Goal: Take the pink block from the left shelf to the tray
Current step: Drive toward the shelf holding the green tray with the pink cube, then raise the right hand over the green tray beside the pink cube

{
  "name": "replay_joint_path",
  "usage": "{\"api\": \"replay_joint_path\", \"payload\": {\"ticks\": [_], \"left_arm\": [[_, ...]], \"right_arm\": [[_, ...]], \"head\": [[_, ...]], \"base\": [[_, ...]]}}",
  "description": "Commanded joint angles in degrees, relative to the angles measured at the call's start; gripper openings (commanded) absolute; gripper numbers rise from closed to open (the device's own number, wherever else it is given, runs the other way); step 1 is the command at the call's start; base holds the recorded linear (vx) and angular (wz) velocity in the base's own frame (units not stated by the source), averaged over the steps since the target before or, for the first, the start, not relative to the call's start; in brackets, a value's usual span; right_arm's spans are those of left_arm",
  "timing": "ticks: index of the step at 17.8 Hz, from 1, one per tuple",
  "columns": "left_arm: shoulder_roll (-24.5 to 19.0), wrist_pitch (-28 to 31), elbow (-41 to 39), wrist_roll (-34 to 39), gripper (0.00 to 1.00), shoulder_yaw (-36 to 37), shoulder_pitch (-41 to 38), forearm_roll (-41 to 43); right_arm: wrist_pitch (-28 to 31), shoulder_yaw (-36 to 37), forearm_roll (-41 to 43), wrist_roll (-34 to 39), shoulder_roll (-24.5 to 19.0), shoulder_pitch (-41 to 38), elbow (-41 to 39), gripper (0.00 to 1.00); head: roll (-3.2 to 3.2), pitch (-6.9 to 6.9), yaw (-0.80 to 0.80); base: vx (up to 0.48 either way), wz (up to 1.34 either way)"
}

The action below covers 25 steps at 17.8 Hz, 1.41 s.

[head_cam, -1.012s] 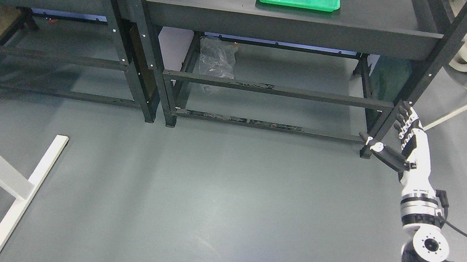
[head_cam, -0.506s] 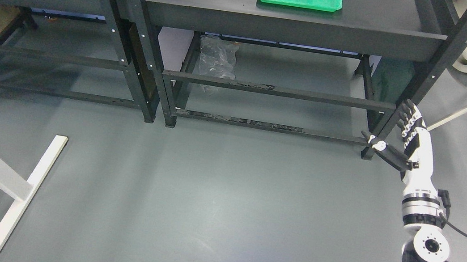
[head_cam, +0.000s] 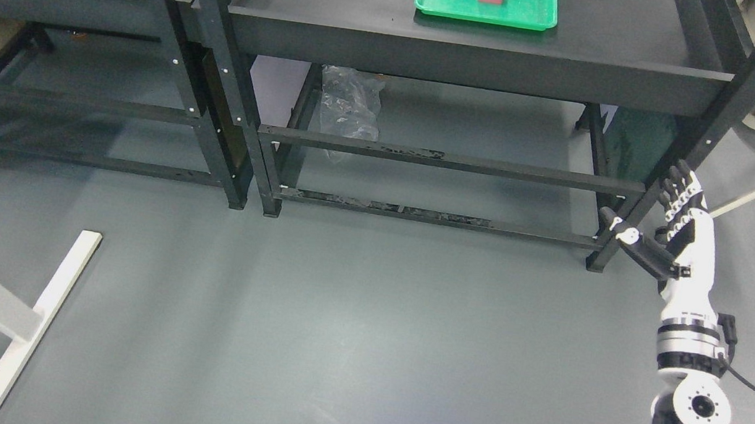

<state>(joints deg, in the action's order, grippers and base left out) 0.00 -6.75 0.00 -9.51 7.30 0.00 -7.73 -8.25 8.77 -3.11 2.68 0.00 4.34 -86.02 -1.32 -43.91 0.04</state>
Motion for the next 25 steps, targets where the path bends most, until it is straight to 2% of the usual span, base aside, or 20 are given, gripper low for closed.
{"api": "replay_joint_path", "payload": {"ticks": [1,3,5,6,8,9,11,13,15,17,20,25], "left_arm": [[-1.00,-0.02,-1.00,0.02,1.00,0.00,-1.15,0.00],[-1.00,-0.02,-1.00,0.02,1.00,0.00,-1.15,0.00],[-1.00,-0.02,-1.00,0.02,1.00,0.00,-1.15,0.00],[-1.00,-0.02,-1.00,0.02,1.00,0.00,-1.15,0.00],[-1.00,-0.02,-1.00,0.02,1.00,0.00,-1.15,0.00],[-1.00,-0.02,-1.00,0.02,1.00,0.00,-1.15,0.00],[-1.00,-0.02,-1.00,0.02,1.00,0.00,-1.15,0.00],[-1.00,-0.02,-1.00,0.02,1.00,0.00,-1.15,0.00],[-1.00,-0.02,-1.00,0.02,1.00,0.00,-1.15,0.00],[-1.00,-0.02,-1.00,0.02,1.00,0.00,-1.15,0.00],[-1.00,-0.02,-1.00,0.02,1.00,0.00,-1.15,0.00],[-1.00,-0.02,-1.00,0.02,1.00,0.00,-1.15,0.00]], "right_arm": [[0.25,-0.51,-14.28,0.04,1.00,0.41,-0.03,0.92],[0.25,-0.68,-34.05,-0.83,1.00,0.85,-0.03,0.92],[-0.01,-1.47,-47.63,-1.97,1.00,1.37,-0.12,0.92],[-0.19,-1.91,-48.30,-1.89,1.00,1.29,-0.38,0.92],[-3.59,-1.91,-46.13,-1.89,1.00,0.94,-1.60,0.99],[-6.49,-1.65,-40.36,-1.89,1.00,0.50,-1.87,1.00],[-6.96,-1.47,-31.73,-1.98,1.00,-0.03,-1.87,0.99],[-7.04,-1.47,-37.37,-2.07,1.00,-0.12,-2.48,0.99],[-7.04,-2.00,-50.87,-2.15,1.00,0.14,-2.66,0.97],[-7.22,-3.92,-60.91,-2.76,1.00,0.50,-2.58,0.96],[-7.66,-9.98,-68.41,-8.65,1.00,0.15,-2.58,0.96],[-7.40,-13.25,-77.03,-9.01,1.00,0.85,-2.40,0.96]], "head": [[0.00,0.00,0.00],[0.00,0.00,0.00],[0.00,0.00,0.00],[0.00,0.00,0.00],[0.00,0.00,0.00],[0.00,0.00,0.00],[0.00,0.00,0.00],[0.00,0.00,0.00],[0.00,0.00,0.00],[0.00,0.00,0.00],[0.00,0.00,0.00],[0.00,0.00,0.00]], "base": [[0.112,-0.11],[0.100,-0.18],[0.094,-0.20],[0.119,-0.16],[0.123,-0.13],[0.126,-0.09],[0.171,-0.01],[0.199,0.06],[0.190,0.12],[0.210,0.08],[0.211,0.08],[0.224,0.08]]}}
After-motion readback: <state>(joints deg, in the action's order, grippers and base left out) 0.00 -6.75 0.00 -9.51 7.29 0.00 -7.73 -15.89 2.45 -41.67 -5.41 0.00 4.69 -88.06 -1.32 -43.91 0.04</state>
